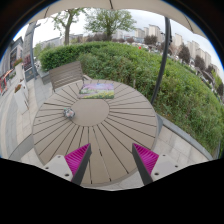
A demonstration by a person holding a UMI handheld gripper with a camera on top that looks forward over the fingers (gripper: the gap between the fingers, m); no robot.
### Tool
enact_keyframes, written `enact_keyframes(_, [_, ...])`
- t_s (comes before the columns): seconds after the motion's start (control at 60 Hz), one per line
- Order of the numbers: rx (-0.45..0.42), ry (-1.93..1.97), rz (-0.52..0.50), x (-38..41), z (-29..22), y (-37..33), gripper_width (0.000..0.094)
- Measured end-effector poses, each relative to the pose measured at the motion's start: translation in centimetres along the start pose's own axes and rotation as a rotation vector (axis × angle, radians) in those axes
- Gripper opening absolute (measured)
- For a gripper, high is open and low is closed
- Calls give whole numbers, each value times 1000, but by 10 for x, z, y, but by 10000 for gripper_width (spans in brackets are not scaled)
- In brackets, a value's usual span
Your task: Arrange mouse
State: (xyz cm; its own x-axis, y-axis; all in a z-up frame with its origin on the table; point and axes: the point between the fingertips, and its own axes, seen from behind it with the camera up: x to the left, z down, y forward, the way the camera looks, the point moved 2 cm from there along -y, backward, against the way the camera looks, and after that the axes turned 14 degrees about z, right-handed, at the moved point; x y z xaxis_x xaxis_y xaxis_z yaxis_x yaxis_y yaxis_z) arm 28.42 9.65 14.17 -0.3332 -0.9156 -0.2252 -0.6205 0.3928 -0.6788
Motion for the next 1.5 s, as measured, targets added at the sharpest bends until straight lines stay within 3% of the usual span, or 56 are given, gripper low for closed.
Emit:
enact_keyframes(0.35, [-12, -42, -73, 120, -10, -6, 844])
enact_keyframes(0.683, [-107, -24, -132, 232, -39, 20, 848])
enact_keyframes(0.967, [-150, 2, -71, 274, -55, 97, 848])
enact_keyframes(1.2, [-129, 35, -52, 297, -53, 167, 849])
enact_keyframes(1.417, [-173, 67, -44, 301, -79, 198, 821])
enact_keyframes(1.5, [-168, 62, -41, 304, -86, 206, 852])
